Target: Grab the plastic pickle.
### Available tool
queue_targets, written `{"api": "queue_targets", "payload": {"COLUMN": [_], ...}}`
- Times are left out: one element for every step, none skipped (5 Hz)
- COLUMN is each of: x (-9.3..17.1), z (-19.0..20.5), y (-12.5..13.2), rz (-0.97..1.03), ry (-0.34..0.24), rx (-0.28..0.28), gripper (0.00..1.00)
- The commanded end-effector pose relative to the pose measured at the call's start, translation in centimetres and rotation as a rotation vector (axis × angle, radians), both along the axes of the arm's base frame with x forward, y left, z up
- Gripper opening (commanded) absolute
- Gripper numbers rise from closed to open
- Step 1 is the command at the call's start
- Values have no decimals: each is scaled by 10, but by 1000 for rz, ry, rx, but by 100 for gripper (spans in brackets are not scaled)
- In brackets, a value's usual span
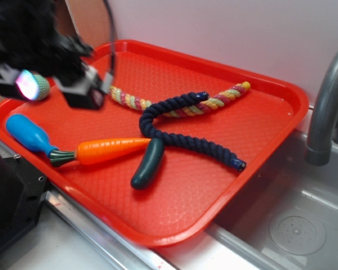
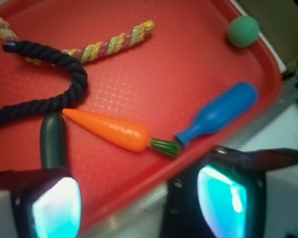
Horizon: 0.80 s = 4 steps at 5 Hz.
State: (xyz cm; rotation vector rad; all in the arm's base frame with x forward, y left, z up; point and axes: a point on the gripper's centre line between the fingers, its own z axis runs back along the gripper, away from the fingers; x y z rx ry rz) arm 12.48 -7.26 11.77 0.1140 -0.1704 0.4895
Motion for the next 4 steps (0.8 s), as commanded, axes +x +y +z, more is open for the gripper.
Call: {"api": "queue_targets", "payload": {"x": [35, 37, 36, 42], "z": [-17, -41, -61, -79], "y": [-31, -37, -41, -52], "rz": [-70, -67, -59, -113], "ry": [-81, -24, 40, 20], "rx": [-162, -144, -137, -135], "gripper": [100, 100, 100, 100]}}
